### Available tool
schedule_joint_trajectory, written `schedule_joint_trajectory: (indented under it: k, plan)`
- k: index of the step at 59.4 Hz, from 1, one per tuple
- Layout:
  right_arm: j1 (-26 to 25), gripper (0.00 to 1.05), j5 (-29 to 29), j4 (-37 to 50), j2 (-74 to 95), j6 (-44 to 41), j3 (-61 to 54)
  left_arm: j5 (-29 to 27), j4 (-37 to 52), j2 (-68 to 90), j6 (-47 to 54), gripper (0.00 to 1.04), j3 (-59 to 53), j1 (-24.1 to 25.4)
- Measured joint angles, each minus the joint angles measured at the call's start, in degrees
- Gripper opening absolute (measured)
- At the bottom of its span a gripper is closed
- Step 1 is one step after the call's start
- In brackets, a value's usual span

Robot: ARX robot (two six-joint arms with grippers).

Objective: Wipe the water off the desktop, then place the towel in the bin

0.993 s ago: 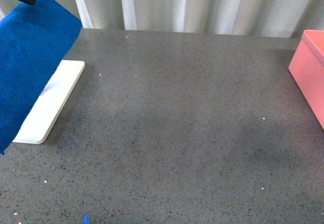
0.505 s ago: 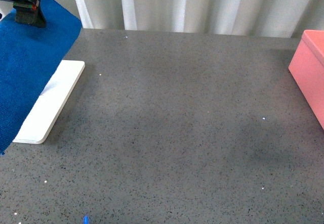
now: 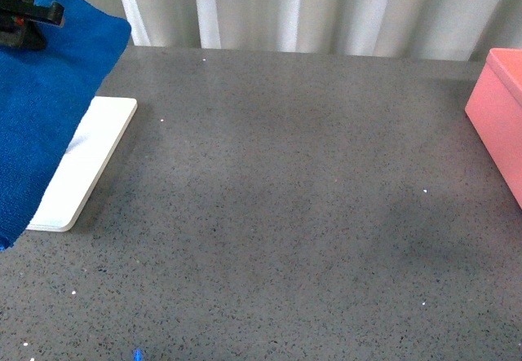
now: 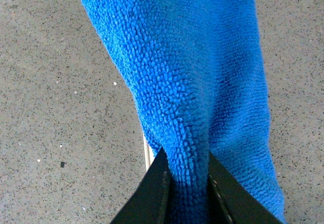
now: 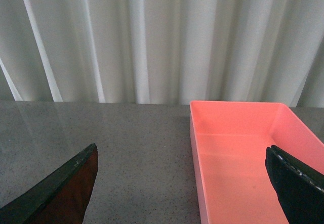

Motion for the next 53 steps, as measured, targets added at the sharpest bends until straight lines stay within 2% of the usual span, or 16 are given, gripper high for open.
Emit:
schedule_joint_trajectory:
  k: [5, 35, 45, 53]
  plan:
    - [0.00, 0.98, 0.00, 0.00, 0.00, 0.00, 0.00, 0.46, -0.07, -0.02, 0.04, 0.05, 0.00, 0.04]
    - [0.00, 0.98, 0.00, 0.00, 0.00, 0.00, 0.00, 6.95, -4.94, -7.58, -1.79, 0.05, 4.83, 4.52]
    - [0.00, 0.98, 0.00, 0.00, 0.00, 0.00, 0.00, 14.29, -4.81, -14.01, -5.95, 0.05, 5.64, 4.04]
    - [0.00, 0.98, 0.00, 0.00, 0.00, 0.00, 0.00, 22.45, -0.48, -21.40, -9.79, 0.05, 2.29, -1.11]
